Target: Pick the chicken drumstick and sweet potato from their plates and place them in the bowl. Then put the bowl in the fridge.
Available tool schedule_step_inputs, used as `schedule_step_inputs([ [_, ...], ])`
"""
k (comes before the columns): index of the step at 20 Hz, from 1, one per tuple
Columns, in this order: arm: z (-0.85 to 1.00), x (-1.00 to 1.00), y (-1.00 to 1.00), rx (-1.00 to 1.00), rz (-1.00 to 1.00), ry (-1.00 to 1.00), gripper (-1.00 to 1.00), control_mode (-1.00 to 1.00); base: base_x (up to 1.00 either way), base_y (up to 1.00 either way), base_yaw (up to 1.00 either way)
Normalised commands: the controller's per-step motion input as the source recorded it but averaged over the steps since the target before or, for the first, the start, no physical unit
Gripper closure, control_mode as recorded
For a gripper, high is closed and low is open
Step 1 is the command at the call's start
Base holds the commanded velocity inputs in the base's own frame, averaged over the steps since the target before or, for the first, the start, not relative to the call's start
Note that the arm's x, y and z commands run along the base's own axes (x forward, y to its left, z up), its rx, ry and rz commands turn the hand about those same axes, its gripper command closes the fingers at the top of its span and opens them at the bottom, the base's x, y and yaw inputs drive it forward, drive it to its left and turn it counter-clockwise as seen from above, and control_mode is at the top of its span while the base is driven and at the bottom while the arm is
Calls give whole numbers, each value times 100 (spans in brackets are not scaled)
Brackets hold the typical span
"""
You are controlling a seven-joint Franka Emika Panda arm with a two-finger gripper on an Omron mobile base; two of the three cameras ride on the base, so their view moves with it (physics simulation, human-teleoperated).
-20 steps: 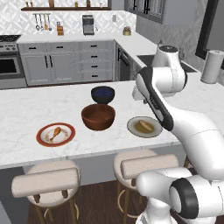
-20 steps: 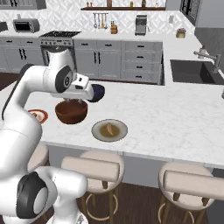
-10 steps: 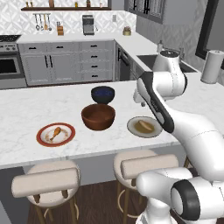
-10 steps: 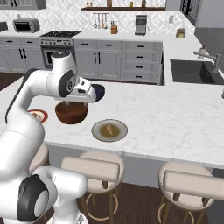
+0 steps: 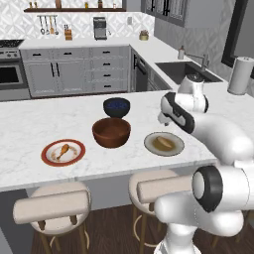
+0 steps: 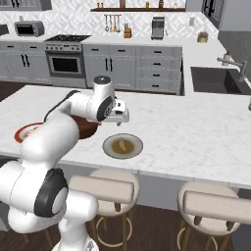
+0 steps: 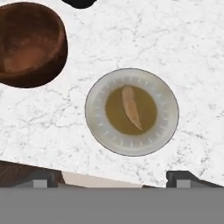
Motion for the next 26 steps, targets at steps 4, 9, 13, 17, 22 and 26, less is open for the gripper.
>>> schedule_step_inputs([
  [4, -94, 68, 0, 0, 0, 19, -100, -100, 0, 0, 0],
  [9, -69, 40, 0, 0, 0, 30, -100, -100, 0, 0, 0],
  [13, -45, 21, -21, 0, -3, 16, -100, -100, 0, 0, 0],
  [17, -60, 48, -22, 0, -2, 0, -100, -100, 0, 0, 0],
  [22, -53, 49, 0, 0, 0, -2, -100, -100, 0, 0, 0],
  [26, -47, 31, 0, 0, 0, 0, -100, -100, 0, 0, 0],
])
